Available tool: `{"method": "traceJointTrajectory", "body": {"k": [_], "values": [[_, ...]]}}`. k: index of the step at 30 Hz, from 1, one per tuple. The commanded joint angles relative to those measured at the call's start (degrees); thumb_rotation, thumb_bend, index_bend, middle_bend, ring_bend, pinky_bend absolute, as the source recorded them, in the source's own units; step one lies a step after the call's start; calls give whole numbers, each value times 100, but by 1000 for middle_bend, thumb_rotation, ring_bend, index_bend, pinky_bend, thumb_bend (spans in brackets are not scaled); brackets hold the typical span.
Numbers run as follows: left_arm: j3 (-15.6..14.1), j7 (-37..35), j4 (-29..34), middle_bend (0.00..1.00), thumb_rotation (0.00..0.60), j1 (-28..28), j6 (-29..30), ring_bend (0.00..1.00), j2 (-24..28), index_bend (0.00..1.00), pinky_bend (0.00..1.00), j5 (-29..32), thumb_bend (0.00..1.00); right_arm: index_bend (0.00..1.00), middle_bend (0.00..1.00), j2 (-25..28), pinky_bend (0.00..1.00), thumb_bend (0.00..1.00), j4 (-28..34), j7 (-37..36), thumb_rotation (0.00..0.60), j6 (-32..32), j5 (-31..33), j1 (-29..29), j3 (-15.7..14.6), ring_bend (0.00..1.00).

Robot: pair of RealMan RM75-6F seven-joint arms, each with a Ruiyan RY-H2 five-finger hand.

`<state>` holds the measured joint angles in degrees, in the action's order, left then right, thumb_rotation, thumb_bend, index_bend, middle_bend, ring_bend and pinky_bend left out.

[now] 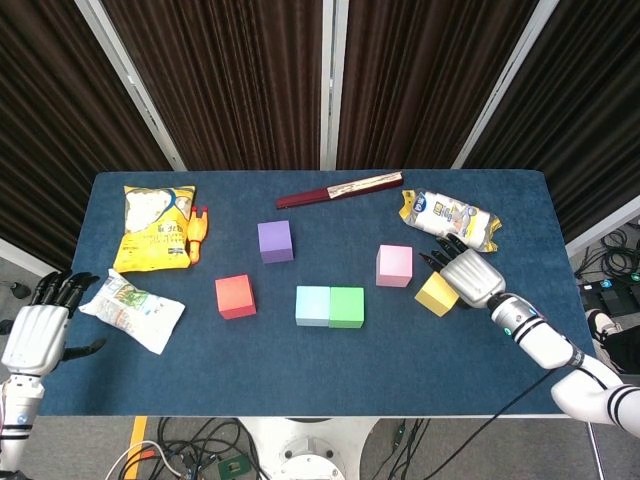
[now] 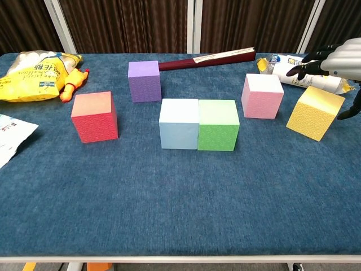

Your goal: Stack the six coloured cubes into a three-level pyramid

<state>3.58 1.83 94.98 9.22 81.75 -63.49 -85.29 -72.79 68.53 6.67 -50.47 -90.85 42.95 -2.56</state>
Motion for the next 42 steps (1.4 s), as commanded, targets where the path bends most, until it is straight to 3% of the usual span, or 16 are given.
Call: {"method": "traceJointTrajectory", "body": {"k": [1, 9, 12, 16, 27, 35, 42], "values": [[0, -6, 4, 131, 600, 5, -1, 58, -1, 166, 80, -1, 0, 134, 163, -109, 8, 3, -152, -157, 600, -108, -114, -32, -48, 0], [-12, -4, -2, 131, 600, 9, 9, 58, 6, 166, 80, -18, 0, 331, 190, -226, 8, 34, -295, -615, 600, -412, -299, -168, -136, 0], [-19, -17, -10, 131, 600, 9, 4, 58, 6, 166, 80, -16, 0, 451, 218, -200, 8, 41, -113, -911, 600, -610, -265, -291, -119, 11], [-30, -33, -24, 132, 600, 17, -16, 58, 6, 166, 81, -20, 0, 508, 257, -116, 52, 54, 239, -1149, 600, -773, -181, -435, -91, 45], [-64, -87, -54, 131, 600, -24, 47, 58, 9, 166, 80, -53, 0, 537, 316, 102, 241, 87, 1459, -1561, 600, -544, 369, -600, 81, 128], [-79, -148, -86, 131, 600, -42, 81, 58, -2, 166, 81, -80, 0, 509, 317, -201, 272, 90, 1464, -1196, 600, -62, 987, -428, 401, 126], [-90, -206, -142, 131, 600, -58, 86, 58, -9, 166, 81, -74, 0, 490, 317, -626, 272, 90, 1379, -614, 600, -10, 1572, -365, 714, 125]]}}
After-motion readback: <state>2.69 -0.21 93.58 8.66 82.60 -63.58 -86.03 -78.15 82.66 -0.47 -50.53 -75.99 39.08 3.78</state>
